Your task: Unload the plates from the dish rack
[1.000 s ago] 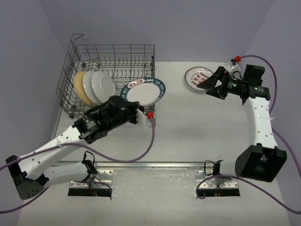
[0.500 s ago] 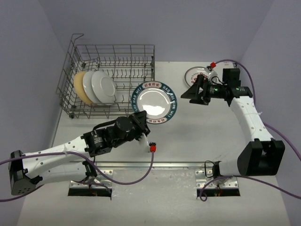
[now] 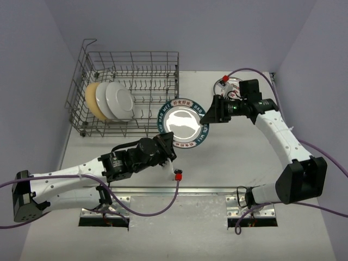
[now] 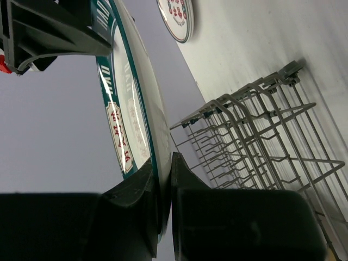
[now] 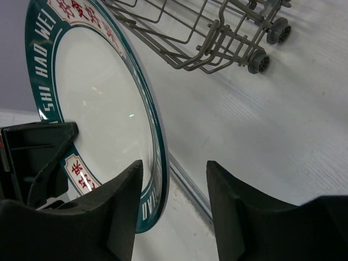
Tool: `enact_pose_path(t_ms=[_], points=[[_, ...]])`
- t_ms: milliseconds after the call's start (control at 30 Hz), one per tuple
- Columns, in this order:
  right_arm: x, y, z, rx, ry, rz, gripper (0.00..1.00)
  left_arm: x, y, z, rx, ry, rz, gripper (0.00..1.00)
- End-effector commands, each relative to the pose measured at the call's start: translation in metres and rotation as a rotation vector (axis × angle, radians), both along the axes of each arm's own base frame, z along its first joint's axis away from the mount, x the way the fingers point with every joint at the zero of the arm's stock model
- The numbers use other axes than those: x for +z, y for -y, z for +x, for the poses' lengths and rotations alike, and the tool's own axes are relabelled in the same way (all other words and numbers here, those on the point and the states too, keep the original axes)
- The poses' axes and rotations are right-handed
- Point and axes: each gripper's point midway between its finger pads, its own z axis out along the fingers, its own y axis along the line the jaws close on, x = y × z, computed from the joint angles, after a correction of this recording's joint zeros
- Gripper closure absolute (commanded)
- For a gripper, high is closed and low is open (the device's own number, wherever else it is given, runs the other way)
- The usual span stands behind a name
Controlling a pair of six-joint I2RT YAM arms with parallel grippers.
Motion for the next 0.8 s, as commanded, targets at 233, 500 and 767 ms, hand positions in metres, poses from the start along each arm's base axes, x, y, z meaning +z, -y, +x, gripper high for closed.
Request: enact_pose_path(t_ms=[233,500,767], points=[[0.001,-0.013,0.0,0.095,0.092,-0.015,0.88,0.037,0.019,0.0,-0.013,0.018,-0.172,0.99],[0.009,-0.009,0.001,0.094,0.129,-0.017,1.0,0.042,0.011,0.005,0.06,-0.015,-0.251,0.39],[0.025,0.048,0.05,-0.08,0.111,0.039,1.0,0.048,-0.014,0.005,0.155,-0.082,-0.353,0.0]])
